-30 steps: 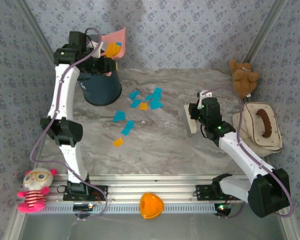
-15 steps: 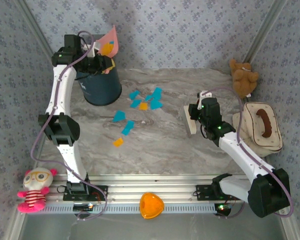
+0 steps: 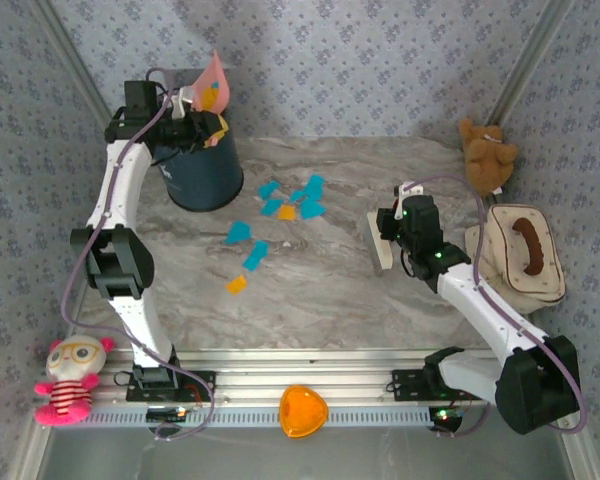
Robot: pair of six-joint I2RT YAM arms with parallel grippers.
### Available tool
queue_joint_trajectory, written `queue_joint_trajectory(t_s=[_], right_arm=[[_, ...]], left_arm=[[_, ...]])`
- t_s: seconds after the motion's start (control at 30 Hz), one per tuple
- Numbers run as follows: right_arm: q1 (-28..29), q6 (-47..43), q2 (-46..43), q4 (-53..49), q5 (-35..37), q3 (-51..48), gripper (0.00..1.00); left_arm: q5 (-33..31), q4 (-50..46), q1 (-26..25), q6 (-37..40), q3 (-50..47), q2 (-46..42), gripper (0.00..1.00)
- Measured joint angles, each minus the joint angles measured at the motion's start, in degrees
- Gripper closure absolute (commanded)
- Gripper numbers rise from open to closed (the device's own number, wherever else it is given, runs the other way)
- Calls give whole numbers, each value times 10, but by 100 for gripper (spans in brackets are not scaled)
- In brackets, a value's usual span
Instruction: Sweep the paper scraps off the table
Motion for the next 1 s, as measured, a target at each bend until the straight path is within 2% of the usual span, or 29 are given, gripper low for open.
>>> queue_joint_trajectory(t_s=[0.33, 1.0], right_arm=[[0, 0, 0, -4, 0, 0, 100], [0, 0, 0, -12, 0, 0, 100]], left_arm=[[31, 131, 10, -99, -69, -21, 100], [44, 356, 22, -313, -173, -21, 100]])
